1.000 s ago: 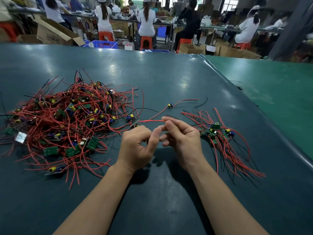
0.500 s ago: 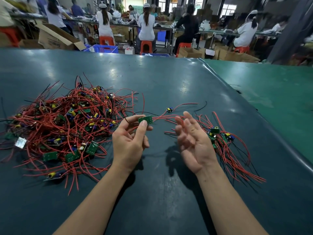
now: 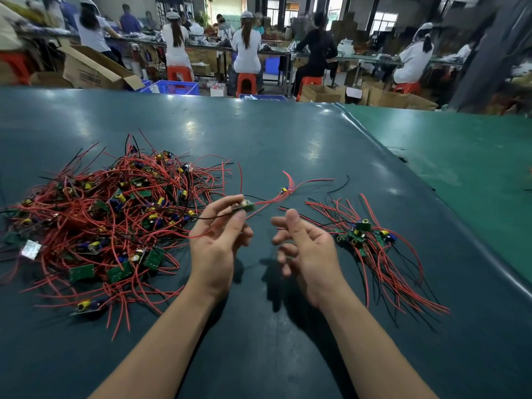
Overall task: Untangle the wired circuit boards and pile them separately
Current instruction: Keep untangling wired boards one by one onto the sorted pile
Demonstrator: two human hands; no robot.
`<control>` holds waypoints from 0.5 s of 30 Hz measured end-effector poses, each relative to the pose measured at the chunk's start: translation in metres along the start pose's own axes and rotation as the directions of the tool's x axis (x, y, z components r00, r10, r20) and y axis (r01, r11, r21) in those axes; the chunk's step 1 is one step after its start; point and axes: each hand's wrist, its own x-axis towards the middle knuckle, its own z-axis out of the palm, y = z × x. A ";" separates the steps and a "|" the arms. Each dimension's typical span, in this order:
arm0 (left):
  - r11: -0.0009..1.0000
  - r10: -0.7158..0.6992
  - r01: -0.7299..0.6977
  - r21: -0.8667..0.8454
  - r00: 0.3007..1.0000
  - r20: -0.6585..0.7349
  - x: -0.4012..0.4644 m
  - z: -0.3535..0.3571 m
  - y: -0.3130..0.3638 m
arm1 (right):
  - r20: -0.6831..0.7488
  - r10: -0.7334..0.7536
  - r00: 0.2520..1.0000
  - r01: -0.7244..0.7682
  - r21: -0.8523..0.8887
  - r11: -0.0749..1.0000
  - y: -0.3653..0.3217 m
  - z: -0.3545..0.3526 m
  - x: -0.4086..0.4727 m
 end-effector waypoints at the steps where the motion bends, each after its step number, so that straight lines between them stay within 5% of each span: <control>1: 0.993 0.034 -0.042 0.109 0.997 0.074 -0.003 0.000 -0.002 | 0.039 0.022 0.999 -0.022 -0.003 1.000 0.001 0.002 -0.002; 5: 0.921 0.063 -0.154 0.359 0.965 0.253 -0.008 -0.001 -0.005 | -0.022 0.042 0.999 -0.043 -0.039 0.998 0.001 0.002 0.000; 11: 0.979 -0.171 0.140 0.150 0.961 0.218 -0.005 -0.004 -0.008 | -0.062 -0.038 0.997 0.036 -0.021 0.999 0.000 0.002 0.000; 15: 0.967 -0.163 0.135 0.214 0.979 0.119 -0.003 0.001 -0.008 | -0.075 0.008 0.997 -0.005 0.035 0.999 -0.001 0.002 0.001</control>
